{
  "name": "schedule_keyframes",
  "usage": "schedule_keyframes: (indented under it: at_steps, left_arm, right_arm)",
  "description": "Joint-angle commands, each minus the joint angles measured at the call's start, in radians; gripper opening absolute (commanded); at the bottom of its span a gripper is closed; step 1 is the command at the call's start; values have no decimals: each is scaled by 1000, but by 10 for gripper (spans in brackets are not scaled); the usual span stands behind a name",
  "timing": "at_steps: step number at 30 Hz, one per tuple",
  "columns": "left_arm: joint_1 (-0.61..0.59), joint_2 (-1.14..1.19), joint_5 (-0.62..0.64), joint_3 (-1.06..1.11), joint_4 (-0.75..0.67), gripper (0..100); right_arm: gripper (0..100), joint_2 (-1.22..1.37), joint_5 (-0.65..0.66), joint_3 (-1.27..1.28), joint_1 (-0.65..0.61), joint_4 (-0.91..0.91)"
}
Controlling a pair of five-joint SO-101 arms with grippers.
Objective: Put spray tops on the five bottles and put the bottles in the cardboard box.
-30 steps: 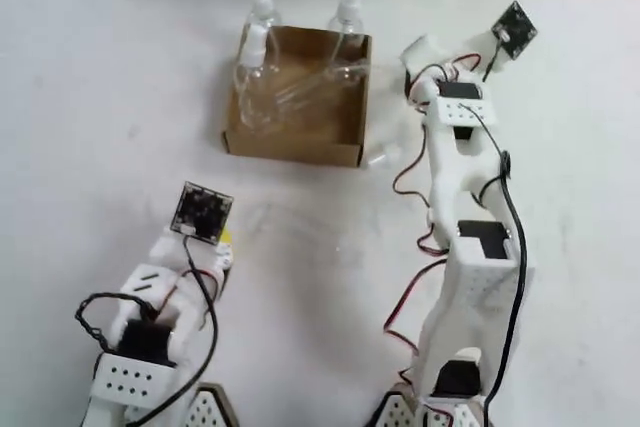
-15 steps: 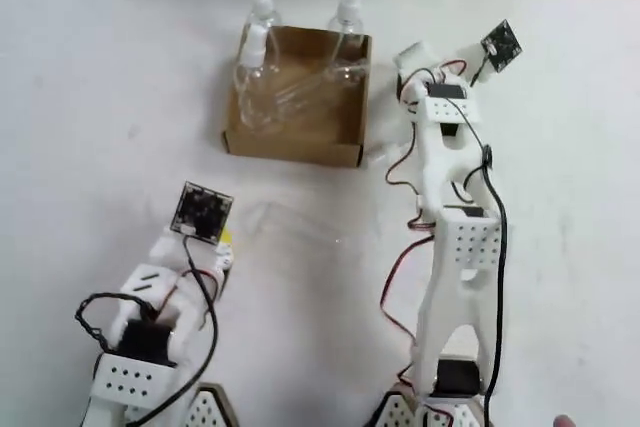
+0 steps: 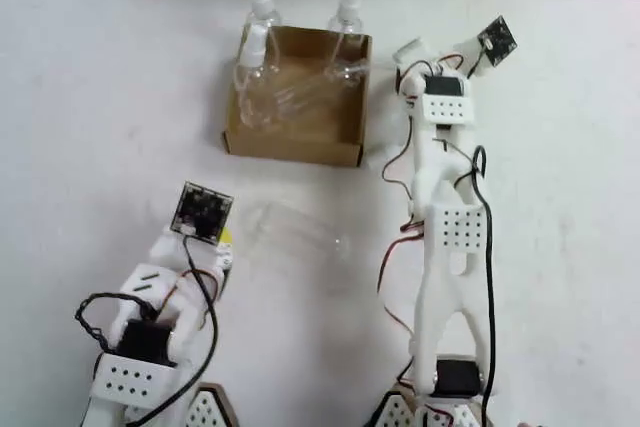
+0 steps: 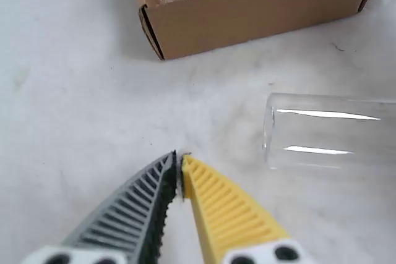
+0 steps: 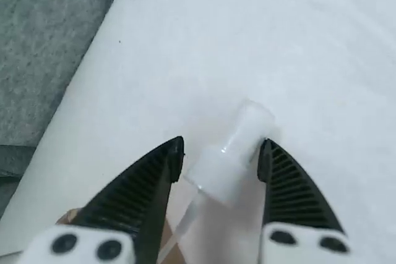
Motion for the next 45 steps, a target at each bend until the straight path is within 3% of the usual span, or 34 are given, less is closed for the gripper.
schedule_keyframes:
  at_steps: [1,2,4,7,13,21,25,31,38,45]
  left_arm:
    - [-10,-7,-6,-5,3,23]
    - [-10,-7,-6,-5,3,23]
    - [-10,-7,-6,-5,3,23]
    - [-10,-7,-6,-5,3,23]
    - [-10,-7,-6,-5,2,23]
    - [-10,-7,-6,-5,2,23]
    - [-10,-7,-6,-5,2,23]
    - [-10,-7,-6,-5,2,23]
    - [-10,-7,-6,-5,2,23]
    - [-10,-7,-6,-5,2,23]
  right_arm:
    - [36,30,-8,-149,2,45]
    - [2,44,-8,-180,10,53]
    - [39,64,-11,-232,27,77]
    - [12,74,-11,-302,59,139]
    - [15,76,-3,-502,119,358]
    - [15,13,-9,-486,214,374]
    - [15,-35,2,-486,252,466]
    - [15,-134,262,-486,243,699]
    - [15,-170,459,-486,219,946]
    - [15,-171,631,-476,228,984]
